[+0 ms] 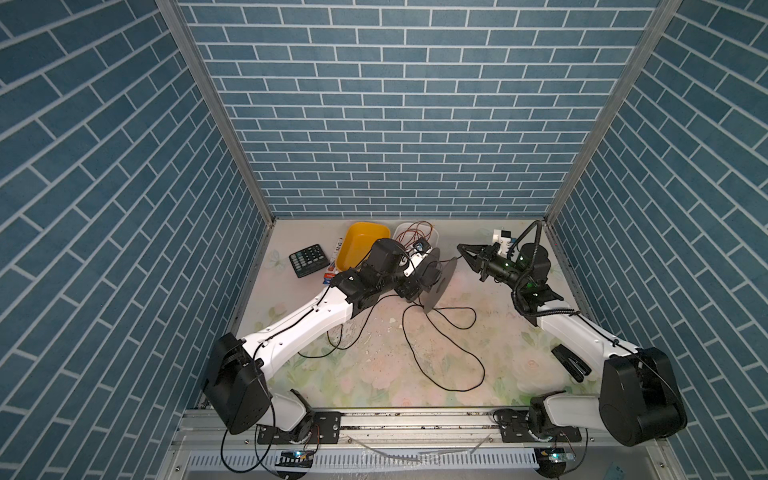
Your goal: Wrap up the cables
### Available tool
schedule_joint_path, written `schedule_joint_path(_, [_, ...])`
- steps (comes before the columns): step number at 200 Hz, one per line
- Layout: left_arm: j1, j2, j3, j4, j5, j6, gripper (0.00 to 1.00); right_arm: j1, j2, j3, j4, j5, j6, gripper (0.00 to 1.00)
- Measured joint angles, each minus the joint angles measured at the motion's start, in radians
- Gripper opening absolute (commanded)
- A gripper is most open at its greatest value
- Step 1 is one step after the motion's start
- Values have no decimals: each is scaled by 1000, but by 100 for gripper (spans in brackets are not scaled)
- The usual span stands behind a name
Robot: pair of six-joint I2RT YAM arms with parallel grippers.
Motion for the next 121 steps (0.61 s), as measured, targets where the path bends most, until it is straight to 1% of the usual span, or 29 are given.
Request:
schedule_joint_path(24, [0,0,-5,33,21,24,90,0,-4,45,-45,-39,-16,0])
schedule_joint_path(53, [0,6,-2,69,61,50,88,0,-32,74,-77,-80,-30,0])
schedule_joint_path(86, [0,64,52,77,90,65,81,0,-45,82,-83,-115,-34,0])
schedule_joint_path(92, [0,75,62,79,94,64,77,0,-45,82,-83,-120,-34,0])
schedule_joint_path(103, [0,88,73,80,105,61,66,0,-45,82,-84,-127,-34,0])
schedule_joint_path(121, [0,97,88,80,125,60,41,0,-45,82,-82,-140,-34,0])
